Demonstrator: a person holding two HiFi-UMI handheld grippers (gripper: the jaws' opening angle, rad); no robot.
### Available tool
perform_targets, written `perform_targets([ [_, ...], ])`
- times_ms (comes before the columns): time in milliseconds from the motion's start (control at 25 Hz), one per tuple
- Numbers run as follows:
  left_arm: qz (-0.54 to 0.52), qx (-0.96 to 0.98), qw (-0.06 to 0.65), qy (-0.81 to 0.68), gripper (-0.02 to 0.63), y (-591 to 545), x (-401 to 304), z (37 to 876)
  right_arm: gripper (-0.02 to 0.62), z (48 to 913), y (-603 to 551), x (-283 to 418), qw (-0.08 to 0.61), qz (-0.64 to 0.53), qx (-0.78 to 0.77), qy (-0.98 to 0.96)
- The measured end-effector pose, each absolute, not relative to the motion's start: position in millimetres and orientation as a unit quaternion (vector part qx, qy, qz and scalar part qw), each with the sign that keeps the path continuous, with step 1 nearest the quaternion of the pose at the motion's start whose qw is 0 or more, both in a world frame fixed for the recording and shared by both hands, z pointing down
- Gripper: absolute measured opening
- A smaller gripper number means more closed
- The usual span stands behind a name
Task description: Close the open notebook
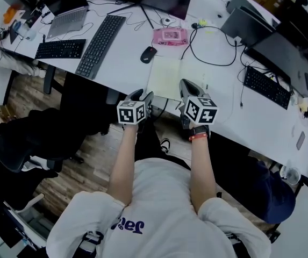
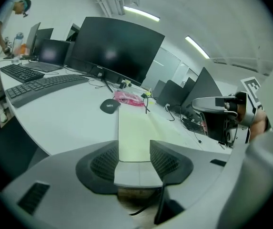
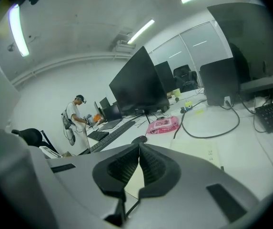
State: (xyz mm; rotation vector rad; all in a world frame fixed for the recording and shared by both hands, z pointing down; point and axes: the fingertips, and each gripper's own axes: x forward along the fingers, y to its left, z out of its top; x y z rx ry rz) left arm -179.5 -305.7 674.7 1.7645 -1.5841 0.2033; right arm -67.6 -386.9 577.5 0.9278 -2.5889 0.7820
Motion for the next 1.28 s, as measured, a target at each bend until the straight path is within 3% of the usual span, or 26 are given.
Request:
perform_targets([
  [1120,0.127,0.676,0.436,-0.581,0.199,-320,-185,716,0.002,599,-401,-71,0.145,0.304,0.349,-0.874],
  [1280,0.132,0.668,0.441,-0.585,0.139,-320,-187,719,0.003,597,-403,-65,0.14,0.305,0.357,-0.872],
])
